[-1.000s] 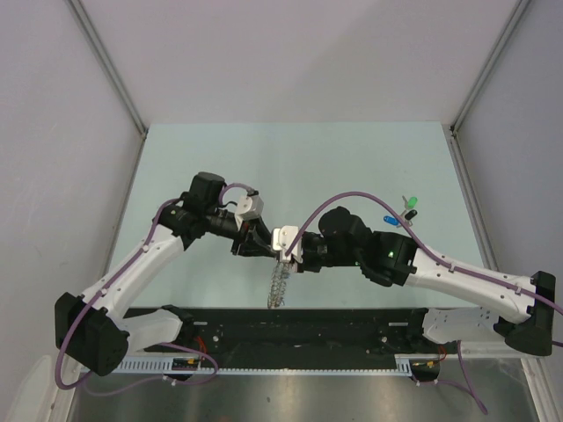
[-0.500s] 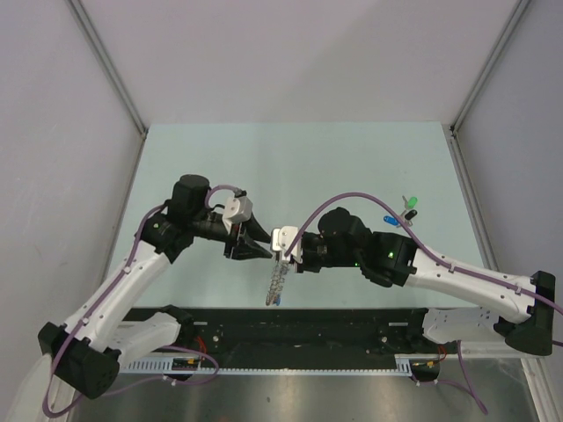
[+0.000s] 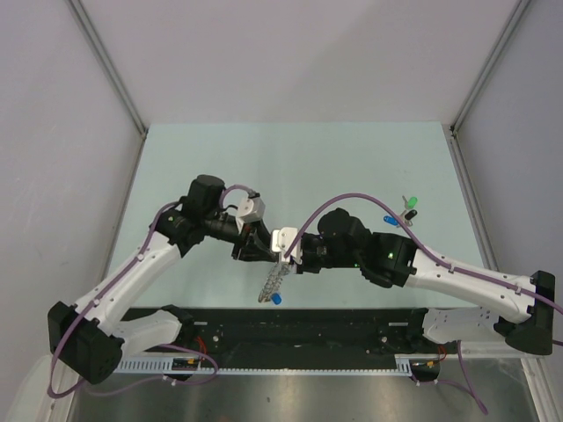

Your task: Put the keys on the keyring

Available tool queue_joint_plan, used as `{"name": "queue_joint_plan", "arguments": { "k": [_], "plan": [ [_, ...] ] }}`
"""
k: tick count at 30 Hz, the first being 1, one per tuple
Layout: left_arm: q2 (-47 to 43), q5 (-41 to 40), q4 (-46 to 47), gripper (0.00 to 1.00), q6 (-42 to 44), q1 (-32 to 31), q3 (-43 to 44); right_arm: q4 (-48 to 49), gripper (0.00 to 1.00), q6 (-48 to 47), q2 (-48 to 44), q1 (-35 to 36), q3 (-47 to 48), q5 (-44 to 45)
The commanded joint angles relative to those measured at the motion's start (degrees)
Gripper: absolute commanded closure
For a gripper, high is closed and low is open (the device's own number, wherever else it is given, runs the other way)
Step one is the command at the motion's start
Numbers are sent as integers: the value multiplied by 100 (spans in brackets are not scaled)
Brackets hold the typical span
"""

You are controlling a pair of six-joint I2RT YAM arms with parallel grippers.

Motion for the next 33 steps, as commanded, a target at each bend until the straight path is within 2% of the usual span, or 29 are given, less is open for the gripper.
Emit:
{"name": "queue_joint_plan", "arguments": {
  "k": [1,9,14,19,22,27,33],
  "plan": [
    [211,87,-406,65,320,-120,164,262,100,-36,-81,45,80,75],
    [186,61,-662,76,540,-138,138,227,100,-44,-89,45,80,119],
    [125,95,-574,100,514,-137,120,165,100,-45,-107,46,89,163],
    [-78,-10,-188,100,189,-120,23,-10,100,-9,-212,45,80,251],
    [-306,-141,470,100,-416,-32,-161,-169,100,8,-265,45,80,286],
    [-710,-379,2251,100,-2007,109,-643,-424,100,78,-274,63,72,304],
    [-1194,-968,3547,100,-3291,109,-1092,-187,100,184,-256,98,-139,260]
  ]
}}
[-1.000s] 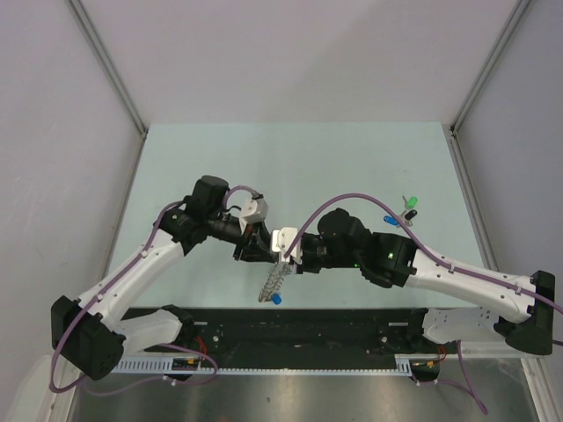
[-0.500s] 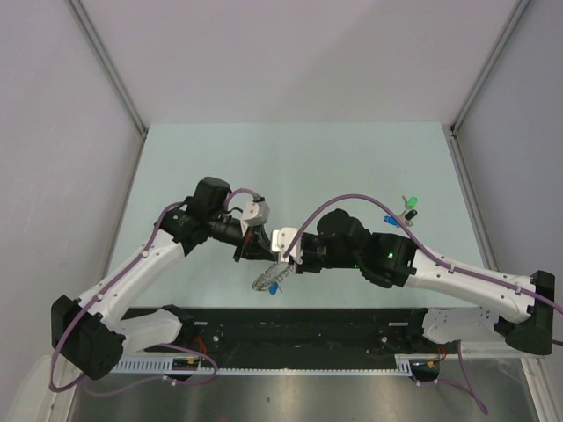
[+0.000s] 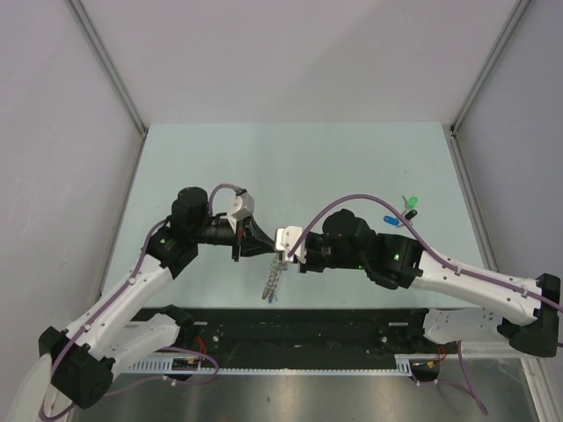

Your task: Put the keys on the keyring

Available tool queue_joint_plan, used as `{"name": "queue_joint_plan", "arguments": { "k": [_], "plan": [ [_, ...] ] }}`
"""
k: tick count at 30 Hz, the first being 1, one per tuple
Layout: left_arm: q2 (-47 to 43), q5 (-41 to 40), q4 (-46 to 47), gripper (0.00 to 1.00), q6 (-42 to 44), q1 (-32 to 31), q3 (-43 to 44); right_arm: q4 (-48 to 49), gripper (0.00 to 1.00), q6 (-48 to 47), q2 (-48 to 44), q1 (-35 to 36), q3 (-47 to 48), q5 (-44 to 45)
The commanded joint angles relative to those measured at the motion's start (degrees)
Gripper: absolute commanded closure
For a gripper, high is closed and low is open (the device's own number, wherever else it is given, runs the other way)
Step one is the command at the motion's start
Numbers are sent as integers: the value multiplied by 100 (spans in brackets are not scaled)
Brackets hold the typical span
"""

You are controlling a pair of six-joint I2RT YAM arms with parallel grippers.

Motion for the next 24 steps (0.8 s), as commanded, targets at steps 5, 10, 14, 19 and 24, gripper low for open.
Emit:
{"name": "queue_joint_plan", "arguments": {
  "k": [5,10,14,19,24],
  "plan": [
    [-625,-584,2874,100,-2340,58,-524,494,100,213,-97,92,-341,63],
    [-897,-795,3227,100,-2607,58,-946,768,100,143,-97,92,-438,169],
    [-1091,-918,2903,94,-2353,58,-1113,804,100,2,-193,92,-429,187],
    [-1240,-1138,2156,79,-1747,76,-1000,707,100,-33,-229,92,-403,169],
    [-1030,-945,1568,73,-1280,190,-666,619,100,-95,-185,100,-368,125]
  ]
}}
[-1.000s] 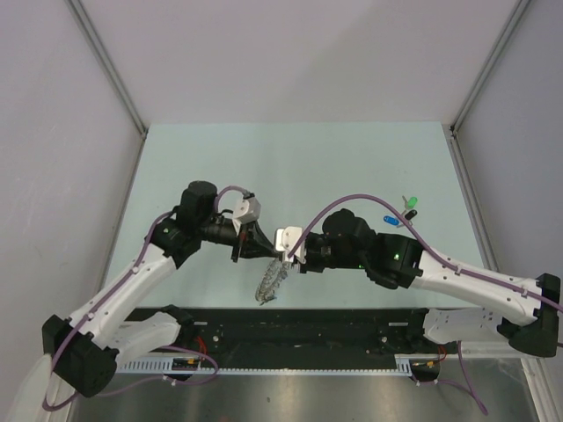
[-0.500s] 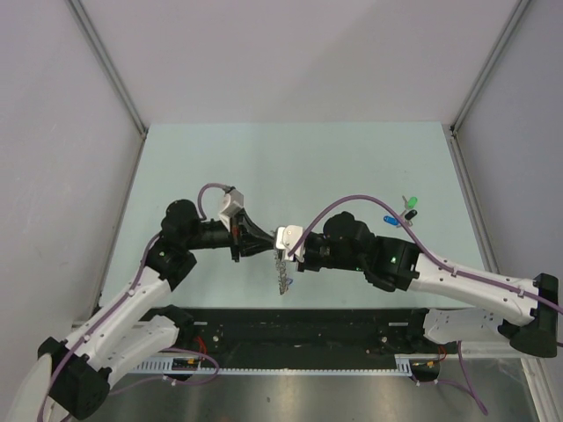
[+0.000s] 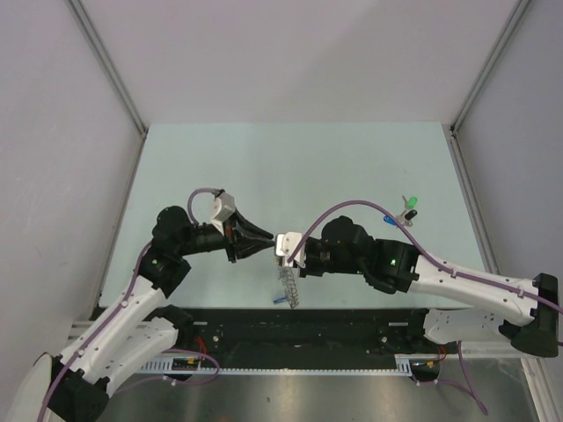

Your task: Put the keys on the keyring

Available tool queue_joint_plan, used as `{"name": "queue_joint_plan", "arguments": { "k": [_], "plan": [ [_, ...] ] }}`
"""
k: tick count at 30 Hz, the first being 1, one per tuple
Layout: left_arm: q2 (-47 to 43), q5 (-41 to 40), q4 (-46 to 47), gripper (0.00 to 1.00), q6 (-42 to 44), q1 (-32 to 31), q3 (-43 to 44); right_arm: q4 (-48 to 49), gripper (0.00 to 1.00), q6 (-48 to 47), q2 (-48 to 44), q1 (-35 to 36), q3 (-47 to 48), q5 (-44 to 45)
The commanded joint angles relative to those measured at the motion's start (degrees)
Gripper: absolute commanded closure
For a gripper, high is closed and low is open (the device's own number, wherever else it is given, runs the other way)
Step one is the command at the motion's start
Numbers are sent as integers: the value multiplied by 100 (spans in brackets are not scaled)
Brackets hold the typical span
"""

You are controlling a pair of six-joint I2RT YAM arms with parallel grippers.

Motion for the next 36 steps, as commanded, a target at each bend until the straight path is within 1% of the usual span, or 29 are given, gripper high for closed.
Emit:
{"name": "queue_joint_plan", "arguments": {
  "k": [1,2,3,4,5,6,7,8,9,10,11,12,13,14,16,19,22,26,29,36],
  "plan": [
    [181,95,-547,72,697,140,473,171,100,-145,-102,31,109,-17],
    [321,253,-670,66,804,157,604,153,100,-163,-84,31,109,-8],
    [392,393,-793,63,935,166,675,136,100,-172,-84,31,117,-8],
    [488,482,-1194,60,1250,175,772,127,100,-180,-75,31,126,-26],
    [681,544,-1390,56,1340,184,982,109,100,-180,-84,31,135,-8],
    [804,814,-1592,54,1637,175,1088,101,100,-189,-93,31,126,-8],
    [910,921,-2116,52,2101,175,1211,100,100,-189,-93,31,126,-8],
    [1016,992,-2330,49,2306,184,1421,92,100,-198,-101,31,135,9],
    [1225,1149,-2628,48,2543,175,1536,92,100,-198,-93,39,126,18],
    [1306,1220,-2892,47,3067,175,1650,83,100,-198,-93,31,126,18],
    [1420,1256,-3391,46,3281,166,1826,83,100,-198,-93,31,135,27],
    [1578,1308,-3613,45,3483,158,1906,74,100,-198,-84,22,135,18],
    [1666,1352,-3807,45,3886,140,1976,74,100,-198,-93,30,135,18],
    [1745,1370,-4165,45,4046,123,2107,74,100,-198,-84,31,135,18],
    [1964,1397,-4458,44,4476,-26,2266,83,100,-207,-84,31,135,18],
    [2220,1292,-4713,45,4689,-246,2389,65,100,-207,-93,39,135,9],
    [2370,1291,-4731,51,4698,-317,2434,57,100,-207,-101,31,135,9],
    [2458,1283,-4635,55,4628,-431,2460,39,100,-198,-93,39,153,1],
    [2537,1256,-4705,61,4654,-484,2504,48,100,-198,-75,39,153,-8],
    [2625,1265,-4740,64,4707,-589,2513,65,100,-198,-66,48,144,-8]
  ]
}}
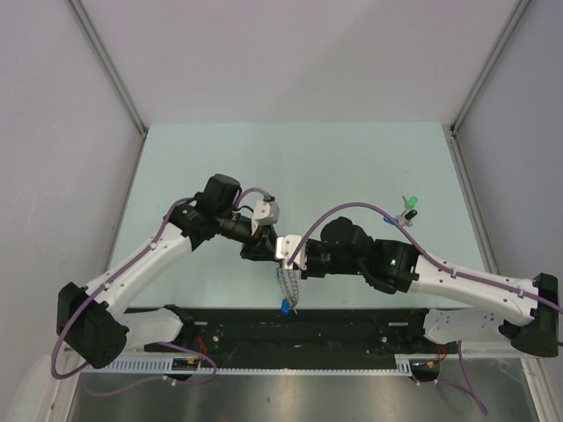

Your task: Put the keys on the keyring

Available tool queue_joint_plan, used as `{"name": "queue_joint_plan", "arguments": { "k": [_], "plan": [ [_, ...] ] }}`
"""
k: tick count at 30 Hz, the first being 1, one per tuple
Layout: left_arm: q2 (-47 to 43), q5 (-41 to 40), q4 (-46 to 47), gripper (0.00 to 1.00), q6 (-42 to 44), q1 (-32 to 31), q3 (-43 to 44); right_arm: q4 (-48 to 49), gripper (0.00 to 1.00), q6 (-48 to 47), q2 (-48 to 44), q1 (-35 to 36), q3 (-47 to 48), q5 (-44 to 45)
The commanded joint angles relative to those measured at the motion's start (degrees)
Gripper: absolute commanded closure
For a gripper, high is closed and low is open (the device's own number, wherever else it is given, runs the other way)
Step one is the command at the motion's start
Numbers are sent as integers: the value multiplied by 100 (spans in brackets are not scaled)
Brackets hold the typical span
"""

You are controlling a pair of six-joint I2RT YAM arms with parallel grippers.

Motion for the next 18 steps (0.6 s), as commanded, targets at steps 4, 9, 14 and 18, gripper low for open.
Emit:
{"name": "queue_joint_plan", "arguments": {
  "k": [4,9,14,18],
  "plan": [
    [114,358,-435,64,380,-122,242,293,100,-73,-60,42,153,11],
    [176,323,-479,69,380,-166,268,293,100,-65,-60,50,144,20],
    [97,349,-383,87,292,-175,268,258,100,-65,-60,50,144,55],
    [-79,262,-15,100,82,-183,190,187,100,-73,-77,50,144,187]
  ]
}}
